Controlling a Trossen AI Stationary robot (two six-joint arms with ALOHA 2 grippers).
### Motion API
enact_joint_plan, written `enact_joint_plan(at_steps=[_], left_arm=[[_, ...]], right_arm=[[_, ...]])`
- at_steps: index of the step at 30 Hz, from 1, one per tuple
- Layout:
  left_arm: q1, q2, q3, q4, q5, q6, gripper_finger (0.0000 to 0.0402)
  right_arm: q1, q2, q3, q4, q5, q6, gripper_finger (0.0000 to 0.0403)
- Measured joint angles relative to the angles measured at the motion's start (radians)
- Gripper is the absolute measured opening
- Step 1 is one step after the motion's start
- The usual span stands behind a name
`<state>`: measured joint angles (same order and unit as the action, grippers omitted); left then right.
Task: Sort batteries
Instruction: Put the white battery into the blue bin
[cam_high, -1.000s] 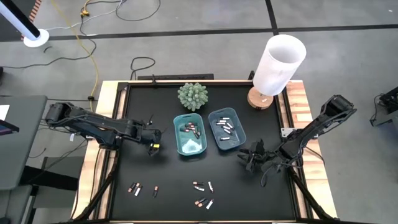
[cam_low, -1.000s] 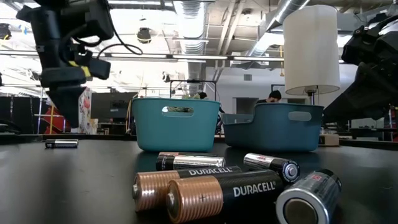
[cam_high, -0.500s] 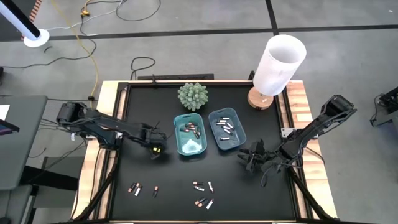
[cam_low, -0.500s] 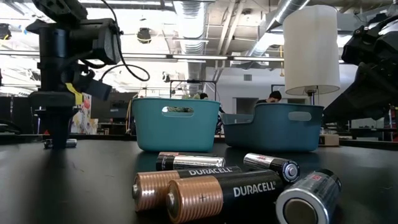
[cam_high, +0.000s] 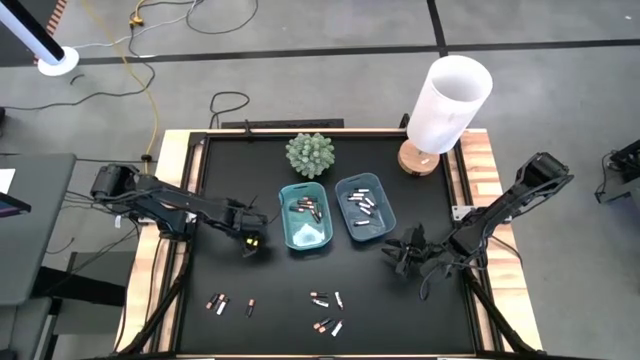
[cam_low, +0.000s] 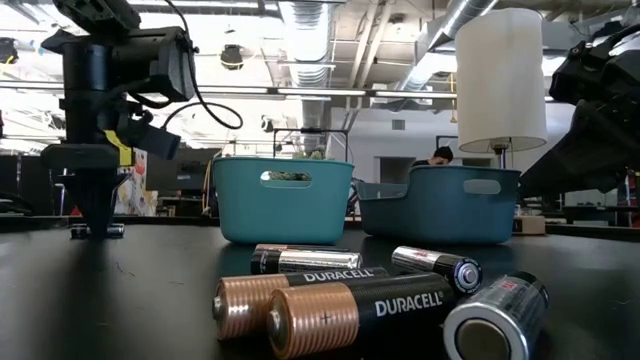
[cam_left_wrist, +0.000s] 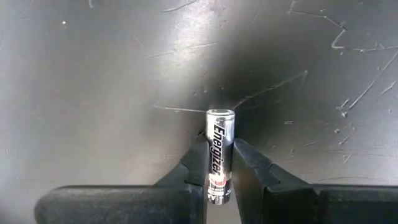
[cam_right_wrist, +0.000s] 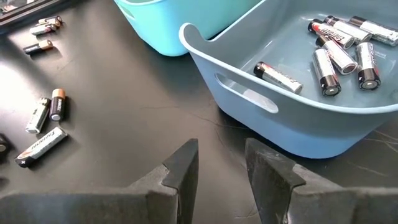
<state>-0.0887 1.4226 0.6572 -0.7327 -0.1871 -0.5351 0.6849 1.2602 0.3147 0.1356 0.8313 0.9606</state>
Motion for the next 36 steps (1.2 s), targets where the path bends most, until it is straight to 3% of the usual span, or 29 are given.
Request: enact_joint_plan(at_steps=[11,16,22,27,32,36], left_arm=[[-0.001,-0.179,0.137,-0.069,-0.102,0.049,0.0036],[-0.001,-0.153,0.265,-0.065,-0.135,0.134,0.0036],[0.022,0.019,0.490,-0.009,-0.195,0.331,0.0036],[0.066,0.229,0.721,0.068,-0.095,0.562,0.0036],[0.122,0.462,0.968,0.082,-0.062,0.702,0.0036],[0.170,0.644,1.155,0.100,0.072,0.757,0.0036]], right_arm=[[0.000,0.000,0.000,0.000,0.000,0.000,0.0150],[0.000,0.000,0.000,0.000,0.000,0.000,0.0150],[0.000,0.000,0.000,0.000,0.000,0.000,0.0150],[0.000,0.000,0.000,0.000,0.000,0.000,0.0150],[0.000,0.000,0.000,0.000,0.000,0.000,0.0150],[0.000,0.000,0.000,0.000,0.000,0.000,0.0150]])
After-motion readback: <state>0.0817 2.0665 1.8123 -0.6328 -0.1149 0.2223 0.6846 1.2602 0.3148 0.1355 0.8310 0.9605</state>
